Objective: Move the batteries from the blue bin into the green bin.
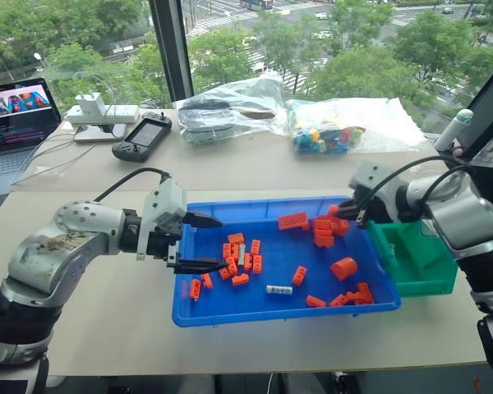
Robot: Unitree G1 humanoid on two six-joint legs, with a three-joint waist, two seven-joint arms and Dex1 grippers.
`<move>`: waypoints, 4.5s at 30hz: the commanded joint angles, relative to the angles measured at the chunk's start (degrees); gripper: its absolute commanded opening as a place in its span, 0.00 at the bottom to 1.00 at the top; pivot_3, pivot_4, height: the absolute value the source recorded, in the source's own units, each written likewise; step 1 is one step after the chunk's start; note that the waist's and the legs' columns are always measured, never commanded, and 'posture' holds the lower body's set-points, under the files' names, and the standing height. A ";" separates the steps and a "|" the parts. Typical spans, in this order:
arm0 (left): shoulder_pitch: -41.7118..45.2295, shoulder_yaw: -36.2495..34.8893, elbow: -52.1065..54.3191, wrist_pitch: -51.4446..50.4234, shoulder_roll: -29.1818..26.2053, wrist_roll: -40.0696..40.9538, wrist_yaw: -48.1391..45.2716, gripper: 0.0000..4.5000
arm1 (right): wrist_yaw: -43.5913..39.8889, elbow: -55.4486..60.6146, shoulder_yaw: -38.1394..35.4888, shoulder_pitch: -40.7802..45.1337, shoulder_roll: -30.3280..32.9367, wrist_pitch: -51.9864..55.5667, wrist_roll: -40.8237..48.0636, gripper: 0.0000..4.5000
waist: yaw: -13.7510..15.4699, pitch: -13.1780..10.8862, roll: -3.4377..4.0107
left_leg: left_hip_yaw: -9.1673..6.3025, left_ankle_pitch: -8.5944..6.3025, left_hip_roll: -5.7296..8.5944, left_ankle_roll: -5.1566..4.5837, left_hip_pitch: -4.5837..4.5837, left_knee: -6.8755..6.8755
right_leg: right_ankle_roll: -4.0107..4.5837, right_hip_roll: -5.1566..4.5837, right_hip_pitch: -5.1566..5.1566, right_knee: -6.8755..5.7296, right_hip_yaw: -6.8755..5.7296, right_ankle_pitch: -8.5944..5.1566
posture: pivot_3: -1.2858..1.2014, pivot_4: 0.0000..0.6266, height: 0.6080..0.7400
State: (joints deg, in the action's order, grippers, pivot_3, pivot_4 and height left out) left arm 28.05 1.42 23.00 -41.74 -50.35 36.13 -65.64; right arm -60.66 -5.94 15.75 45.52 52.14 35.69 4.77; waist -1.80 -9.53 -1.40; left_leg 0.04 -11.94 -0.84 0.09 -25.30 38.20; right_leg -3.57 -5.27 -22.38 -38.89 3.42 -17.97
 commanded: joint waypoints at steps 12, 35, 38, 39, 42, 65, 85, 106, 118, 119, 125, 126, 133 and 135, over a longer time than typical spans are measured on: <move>-0.03 -0.36 0.72 0.84 -0.33 -0.36 -0.04 1.00 | -6.11 13.29 -0.79 0.04 -3.53 5.35 5.14 0.75 | -0.12 0.00 0.00 | -0.04 0.00 0.04 0.00 -0.01 0.00 | 0.00 -0.04 0.05 -0.06 0.00 0.00 | 0.52 0.24 0.89; -0.64 -0.34 1.27 0.99 -0.81 -0.55 -0.16 1.00 | -4.32 25.79 17.38 -8.66 -8.35 12.57 4.25 0.64 | -0.06 0.00 0.00 | -0.13 0.00 0.05 0.00 -0.01 0.03 | 0.00 -0.03 0.05 -0.07 -0.04 0.00 | 0.52 0.24 0.89; -0.48 -0.35 1.11 0.90 -0.81 -0.49 -0.24 1.00 | -3.71 24.71 17.11 -8.61 -8.24 11.14 2.93 0.46 | -0.07 0.00 0.00 | -0.13 0.00 0.04 0.00 0.01 0.03 | 0.00 -0.02 0.05 -0.07 -0.04 0.00 | 0.52 0.24 0.89; -0.47 -0.36 1.12 0.88 -0.85 -0.42 -0.35 1.00 | -3.77 24.76 16.78 -8.51 -8.20 11.05 2.96 0.38 | -0.07 0.00 0.00 | -0.14 0.00 0.04 0.00 0.01 0.03 | 0.00 -0.02 0.06 -0.06 -0.04 0.00 | 0.52 0.24 0.89; -0.44 -0.73 1.25 0.74 -1.20 0.21 -1.13 1.00 | -3.86 25.67 14.91 -7.72 -8.07 11.52 3.51 0.17 | -0.07 0.00 0.00 | -0.14 0.00 0.04 0.00 0.01 0.03 | 0.00 -0.02 0.06 -0.07 -0.04 0.00 | 0.52 0.24 0.89; 5.76 -1.53 -1.15 2.34 6.25 4.88 -0.53 1.00 | -7.57 12.96 -10.79 -8.75 20.46 10.01 6.44 0.06 | 1.02 0.00 -0.01 | 0.00 -0.01 0.09 -0.01 -0.01 0.06 | 0.00 -0.11 0.06 0.06 -0.01 0.00 | 0.52 0.24 0.89; 1.79 -1.49 -2.99 4.92 1.88 -2.11 1.35 1.00 | -4.89 9.12 -5.30 -1.99 11.87 3.27 0.04 0.87 | 0.49 -0.02 0.03 | 0.05 0.00 0.03 -0.01 0.03 0.05 | 0.00 -0.05 0.03 0.18 0.05 0.00 | 0.52 0.24 0.89; -6.74 -6.75 -0.29 5.78 -4.47 -3.00 1.06 1.00 | -2.18 19.89 9.30 -0.59 -15.99 11.01 6.59 0.87 | 0.91 -0.02 0.02 | -0.10 0.00 0.05 0.00 -0.03 0.04 | 0.00 -0.06 0.05 -0.10 -0.08 0.00 | 0.52 0.24 0.89; -8.84 -8.31 2.46 4.43 -4.77 -1.55 2.88 1.00 | -1.60 14.00 12.07 1.16 -20.05 7.00 4.04 0.87 | 0.60 -0.01 0.02 | -0.11 0.00 0.02 0.00 -0.01 0.02 | 0.00 -0.02 -0.02 -0.13 -0.08 0.00 | 0.52 0.24 0.89; -8.92 -8.37 2.59 4.32 -4.73 -1.48 2.97 1.00 | -1.46 13.60 12.04 1.37 -20.55 6.84 3.92 0.87 | 0.59 -0.01 0.02 | -0.11 0.00 0.02 0.00 -0.01 0.02 | 0.00 -0.02 -0.02 -0.14 -0.09 0.00 | 0.52 0.24 0.89; -8.83 -8.26 2.94 4.17 -4.49 -1.36 3.55 1.00 | -1.01 10.63 12.90 2.00 -22.69 5.15 2.55 0.87 | 0.58 -0.01 0.02 | -0.11 0.00 0.02 0.00 -0.01 0.02 | 0.00 -0.02 -0.02 -0.14 -0.09 0.00 | 0.52 0.24 0.89; -8.83 -8.27 2.96 4.17 -4.50 -1.34 3.60 1.00 | -1.15 10.36 13.18 2.07 -22.84 4.88 2.26 0.87 | 0.59 -0.01 0.02 | -0.11 0.00 0.02 0.00 -0.01 0.02 | 0.00 -0.02 -0.01 -0.14 -0.09 0.00 | 0.52 0.24 0.89; -8.78 -8.03 2.96 4.15 -4.48 -1.45 3.98 1.00 | -1.79 8.48 15.36 1.90 -24.13 4.13 0.72 0.87 | 0.58 -0.01 0.02 | -0.10 0.00 0.02 0.00 -0.01 0.02 | 0.00 -0.02 -0.02 -0.14 -0.09 0.00 | 0.52 0.24 0.89; -8.75 -7.93 3.00 4.13 -4.44 -1.49 4.09 1.00 | -1.73 7.65 15.87 1.69 -24.31 3.93 0.05 0.87 | 0.58 -0.01 0.02 | -0.10 0.00 0.02 0.00 -0.01 0.02 | 0.00 -0.02 -0.02 -0.14 -0.09 0.00 | 0.52 0.24 0.89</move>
State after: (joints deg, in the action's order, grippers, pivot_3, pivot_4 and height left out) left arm 19.16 -5.40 24.23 -37.71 -54.36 33.95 -61.87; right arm -62.26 1.65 31.27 46.60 28.02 40.77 5.56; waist -1.22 -9.55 -1.38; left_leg -0.06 -11.94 -0.82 0.09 -25.31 38.22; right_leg -3.57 -5.29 -22.39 -39.03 3.32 -17.97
